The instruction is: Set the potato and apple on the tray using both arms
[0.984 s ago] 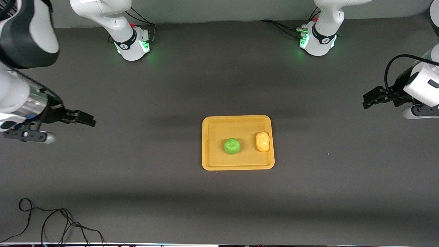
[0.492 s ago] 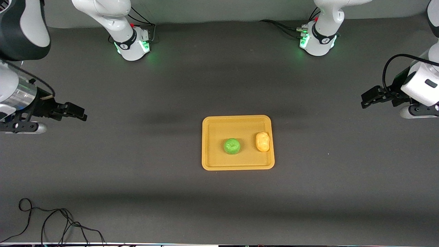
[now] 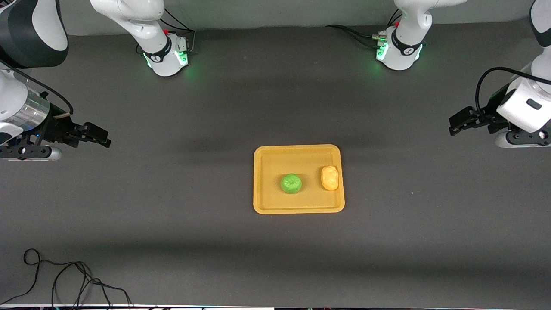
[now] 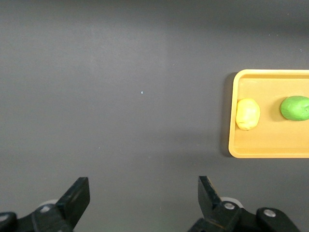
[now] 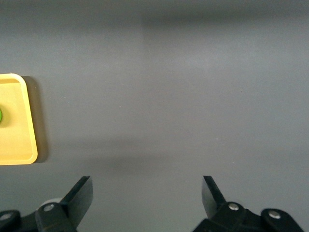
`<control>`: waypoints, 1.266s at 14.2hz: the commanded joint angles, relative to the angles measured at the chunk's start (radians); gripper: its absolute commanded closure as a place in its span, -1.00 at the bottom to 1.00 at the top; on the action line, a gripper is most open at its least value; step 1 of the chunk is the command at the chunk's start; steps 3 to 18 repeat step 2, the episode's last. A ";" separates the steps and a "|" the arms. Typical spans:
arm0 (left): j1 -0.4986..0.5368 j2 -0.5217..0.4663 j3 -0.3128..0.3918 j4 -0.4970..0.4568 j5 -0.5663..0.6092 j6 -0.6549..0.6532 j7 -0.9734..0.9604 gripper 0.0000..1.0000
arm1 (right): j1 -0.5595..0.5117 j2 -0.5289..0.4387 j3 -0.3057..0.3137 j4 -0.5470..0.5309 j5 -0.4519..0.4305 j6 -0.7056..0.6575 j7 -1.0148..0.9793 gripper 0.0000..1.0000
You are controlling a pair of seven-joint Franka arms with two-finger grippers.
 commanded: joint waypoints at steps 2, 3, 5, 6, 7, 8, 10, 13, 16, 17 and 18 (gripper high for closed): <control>-0.001 -0.022 0.006 -0.020 -0.011 0.006 0.011 -1.00 | 0.016 -0.011 0.005 0.000 -0.010 -0.028 0.105 -1.00; -0.001 -0.022 0.006 -0.020 -0.011 0.006 0.011 -1.00 | 0.016 -0.011 0.005 0.000 -0.010 -0.028 0.105 -1.00; -0.001 -0.022 0.006 -0.020 -0.011 0.006 0.011 -1.00 | 0.016 -0.011 0.005 0.000 -0.010 -0.028 0.105 -1.00; -0.001 -0.022 0.006 -0.020 -0.011 0.006 0.011 -1.00 | 0.016 -0.011 0.005 0.000 -0.010 -0.028 0.105 -1.00; -0.001 -0.022 0.006 -0.020 -0.011 0.006 0.011 -1.00 | 0.016 -0.011 0.005 0.000 -0.010 -0.028 0.105 -1.00; -0.001 -0.022 0.006 -0.020 -0.011 0.006 0.011 -1.00 | 0.016 -0.011 0.005 0.000 -0.010 -0.028 0.105 -1.00; -0.001 -0.022 0.006 -0.020 -0.011 0.006 0.011 -1.00 | 0.016 -0.011 0.005 0.000 -0.010 -0.028 0.105 -1.00; -0.001 -0.022 0.006 -0.020 -0.011 0.006 0.011 -1.00 | 0.016 -0.011 0.005 0.000 -0.010 -0.028 0.105 -1.00; -0.001 -0.022 0.006 -0.020 -0.011 0.006 0.011 -1.00 | 0.016 -0.011 0.005 0.000 -0.010 -0.028 0.105 -1.00; -0.001 -0.022 0.006 -0.020 -0.011 0.006 0.011 -1.00 | 0.016 -0.011 0.005 0.000 -0.010 -0.028 0.105 -1.00; -0.001 -0.022 0.006 -0.020 -0.011 0.006 0.011 -1.00 | 0.016 -0.011 0.005 0.000 -0.010 -0.028 0.105 -1.00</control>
